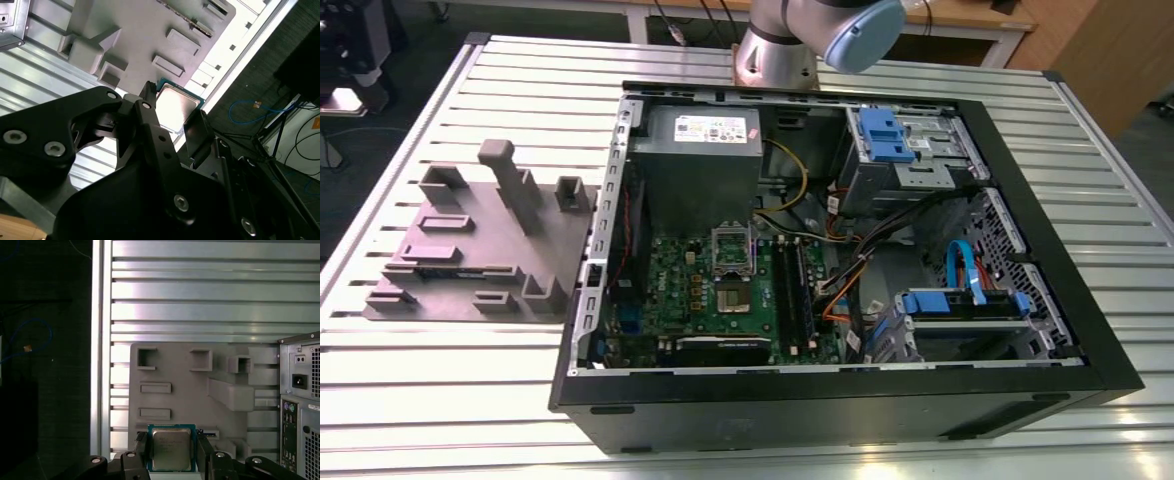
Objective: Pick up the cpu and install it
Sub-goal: 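Pick up the cpu and move it towards the insertion slot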
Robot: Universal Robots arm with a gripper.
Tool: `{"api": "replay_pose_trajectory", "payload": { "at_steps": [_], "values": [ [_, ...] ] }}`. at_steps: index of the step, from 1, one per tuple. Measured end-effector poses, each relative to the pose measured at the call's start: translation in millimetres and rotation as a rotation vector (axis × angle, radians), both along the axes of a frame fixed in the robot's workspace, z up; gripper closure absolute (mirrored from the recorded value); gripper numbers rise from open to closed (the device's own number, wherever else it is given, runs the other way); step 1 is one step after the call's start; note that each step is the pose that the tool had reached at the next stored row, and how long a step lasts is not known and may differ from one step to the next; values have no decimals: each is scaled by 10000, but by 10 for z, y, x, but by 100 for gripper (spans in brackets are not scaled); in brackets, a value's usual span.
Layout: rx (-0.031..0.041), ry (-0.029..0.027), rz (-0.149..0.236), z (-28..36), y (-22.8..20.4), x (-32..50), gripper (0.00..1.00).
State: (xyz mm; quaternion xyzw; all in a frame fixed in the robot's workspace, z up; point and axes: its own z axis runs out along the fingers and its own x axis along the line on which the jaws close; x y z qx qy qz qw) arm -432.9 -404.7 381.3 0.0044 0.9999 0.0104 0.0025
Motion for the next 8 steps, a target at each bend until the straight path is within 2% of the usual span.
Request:
{"api": "replay_pose_trajectory", "payload": {
  "at_steps": [8],
  "values": [
    [1,-1,0,-1,0,19,53]
  ]
}}
